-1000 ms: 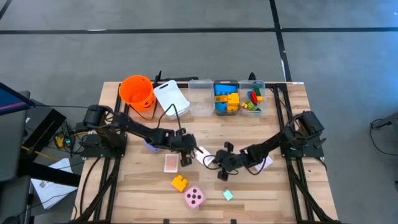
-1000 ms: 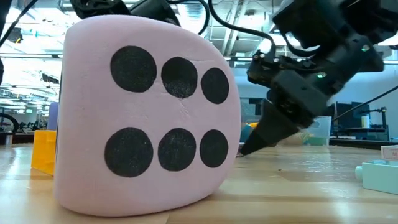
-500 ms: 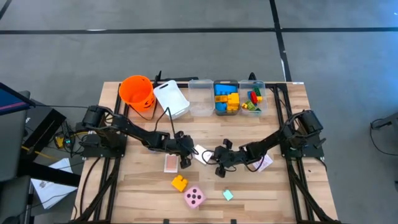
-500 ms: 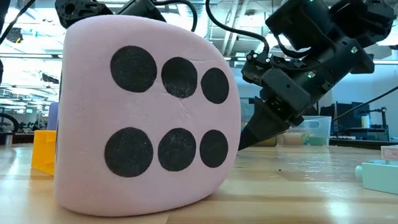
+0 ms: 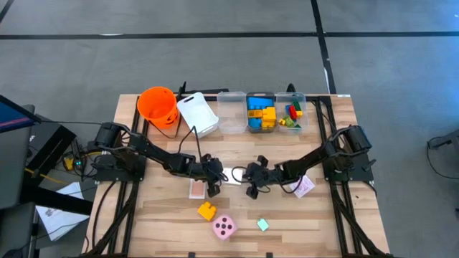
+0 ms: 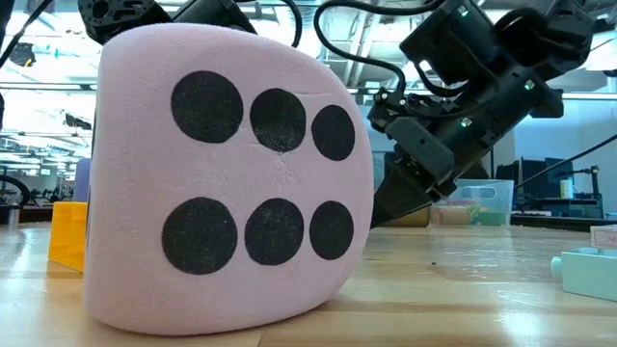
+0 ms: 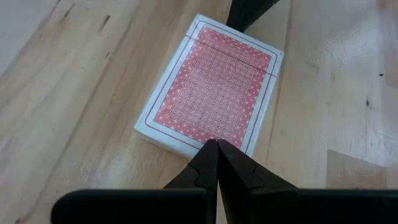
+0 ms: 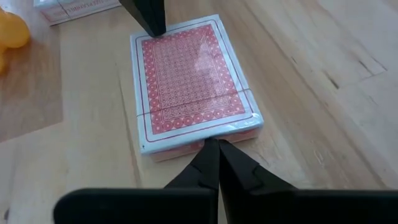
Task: Pick & Place Toys
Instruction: Put the red deck of cards into the left transparent bin
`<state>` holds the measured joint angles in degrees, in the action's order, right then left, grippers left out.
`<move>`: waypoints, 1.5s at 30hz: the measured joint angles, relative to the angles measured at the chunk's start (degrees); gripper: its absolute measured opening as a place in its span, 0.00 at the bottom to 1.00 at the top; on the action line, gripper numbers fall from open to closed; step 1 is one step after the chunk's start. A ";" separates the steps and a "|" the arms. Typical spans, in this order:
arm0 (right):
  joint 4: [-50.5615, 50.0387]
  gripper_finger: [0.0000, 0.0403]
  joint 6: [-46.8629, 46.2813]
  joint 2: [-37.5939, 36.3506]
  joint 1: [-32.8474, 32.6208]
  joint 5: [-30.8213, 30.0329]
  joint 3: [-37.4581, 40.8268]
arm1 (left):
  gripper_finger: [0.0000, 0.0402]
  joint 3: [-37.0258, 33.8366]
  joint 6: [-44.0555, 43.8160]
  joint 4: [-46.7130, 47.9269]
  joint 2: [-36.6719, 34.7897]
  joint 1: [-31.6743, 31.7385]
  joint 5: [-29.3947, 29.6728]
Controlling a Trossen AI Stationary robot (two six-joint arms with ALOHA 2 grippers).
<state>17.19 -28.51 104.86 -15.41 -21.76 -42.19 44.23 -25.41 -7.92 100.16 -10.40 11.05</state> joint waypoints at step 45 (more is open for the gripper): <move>4.01 0.92 -11.77 -1.62 -8.21 -16.53 5.04 | 0.00 0.04 4.57 -0.03 0.07 3.22 -0.04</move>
<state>21.20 -40.29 103.24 -23.61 -38.29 -37.16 44.27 -20.84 -7.95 100.22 -7.18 11.00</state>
